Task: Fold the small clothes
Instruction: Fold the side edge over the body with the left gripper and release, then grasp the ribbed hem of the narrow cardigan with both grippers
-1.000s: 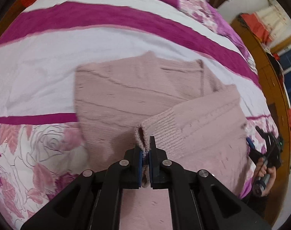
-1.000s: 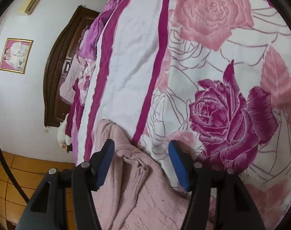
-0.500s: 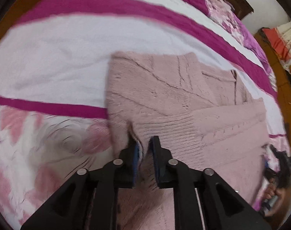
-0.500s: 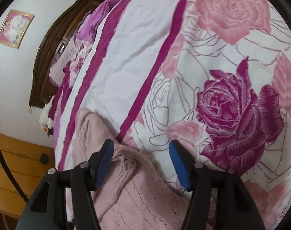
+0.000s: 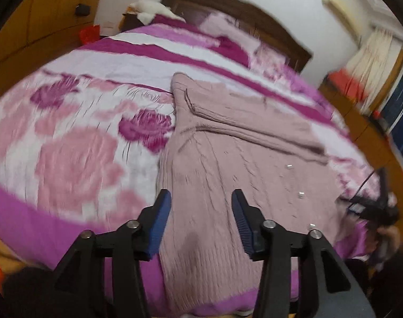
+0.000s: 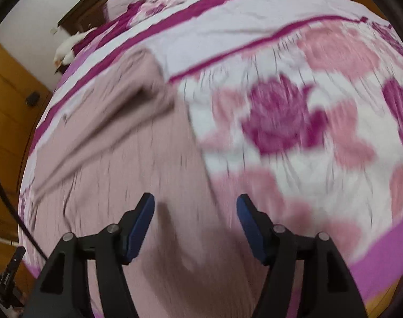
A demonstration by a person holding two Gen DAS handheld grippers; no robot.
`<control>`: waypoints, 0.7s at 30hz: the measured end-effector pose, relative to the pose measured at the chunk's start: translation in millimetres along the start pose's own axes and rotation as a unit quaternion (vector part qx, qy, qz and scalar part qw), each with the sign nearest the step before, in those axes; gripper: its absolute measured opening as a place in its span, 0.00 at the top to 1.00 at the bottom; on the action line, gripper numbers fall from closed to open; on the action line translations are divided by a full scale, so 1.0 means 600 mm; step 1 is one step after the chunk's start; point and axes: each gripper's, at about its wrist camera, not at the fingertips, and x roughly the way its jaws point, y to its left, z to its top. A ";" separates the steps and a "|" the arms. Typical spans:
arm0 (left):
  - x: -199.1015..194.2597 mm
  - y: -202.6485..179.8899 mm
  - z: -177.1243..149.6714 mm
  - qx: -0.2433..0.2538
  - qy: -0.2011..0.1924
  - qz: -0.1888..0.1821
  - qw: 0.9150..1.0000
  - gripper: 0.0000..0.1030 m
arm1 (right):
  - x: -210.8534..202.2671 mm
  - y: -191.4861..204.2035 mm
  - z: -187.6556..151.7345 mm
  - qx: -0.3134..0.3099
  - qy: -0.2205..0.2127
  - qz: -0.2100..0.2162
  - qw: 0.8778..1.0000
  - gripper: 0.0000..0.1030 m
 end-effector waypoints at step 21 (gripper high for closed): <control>0.040 0.085 -0.074 -0.129 0.013 -0.066 0.989 0.65 | 0.012 -0.088 -0.088 0.113 -0.042 0.210 0.970 0.31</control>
